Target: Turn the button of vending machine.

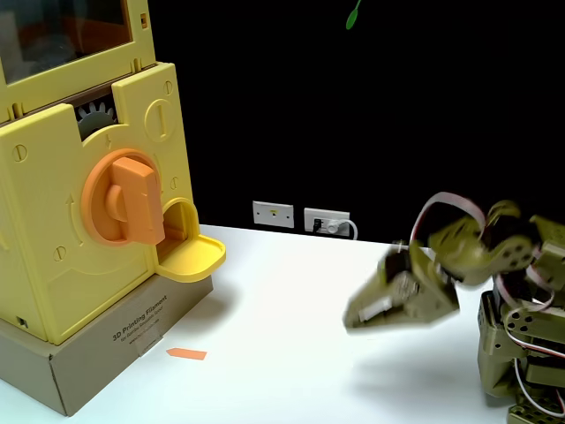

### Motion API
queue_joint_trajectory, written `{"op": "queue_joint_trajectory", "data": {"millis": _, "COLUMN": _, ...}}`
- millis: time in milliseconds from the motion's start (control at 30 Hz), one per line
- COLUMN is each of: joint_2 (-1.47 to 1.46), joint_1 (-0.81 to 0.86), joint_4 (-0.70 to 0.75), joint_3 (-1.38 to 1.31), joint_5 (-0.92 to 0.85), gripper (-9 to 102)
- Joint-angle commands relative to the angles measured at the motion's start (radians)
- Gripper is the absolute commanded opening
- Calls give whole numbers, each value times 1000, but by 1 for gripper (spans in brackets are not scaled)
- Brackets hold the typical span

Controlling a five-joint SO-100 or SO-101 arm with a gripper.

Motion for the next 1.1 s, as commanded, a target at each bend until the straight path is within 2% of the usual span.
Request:
{"op": "queue_joint_trajectory", "data": {"millis": 0, "joint_2": -118, "joint_1": -9, "joint_4": -11, "joint_3": -253, "joint_5": -38, "gripper": 1}}
{"op": "queue_joint_trajectory", "data": {"millis": 233, "joint_2": -311, "joint_1": -48, "joint_4": -9, "joint_3": -529, "joint_5": -209, "gripper": 1}}
{"op": "queue_joint_trajectory", "data": {"millis": 433, "joint_2": -368, "joint_1": -80, "joint_4": -103, "joint_3": -598, "joint_5": -339, "gripper": 1}}
{"op": "queue_joint_trajectory", "data": {"millis": 567, "joint_2": -440, "joint_1": -86, "joint_4": -216, "joint_3": -597, "joint_5": -414, "gripper": 1}}
{"op": "queue_joint_trajectory", "data": {"millis": 700, "joint_2": -522, "joint_1": -103, "joint_4": -321, "joint_3": -592, "joint_5": -589, "gripper": 1}}
{"op": "queue_joint_trajectory", "data": {"millis": 900, "joint_2": -673, "joint_1": -72, "joint_4": -500, "joint_3": -535, "joint_5": -816, "gripper": 13}}
{"op": "queue_joint_trajectory", "data": {"millis": 967, "joint_2": -733, "joint_1": -67, "joint_4": -603, "joint_3": -489, "joint_5": -884, "gripper": 16}}
{"op": "queue_joint_trajectory", "data": {"millis": 1067, "joint_2": -822, "joint_1": -67, "joint_4": -838, "joint_3": -394, "joint_5": -963, "gripper": 21}}
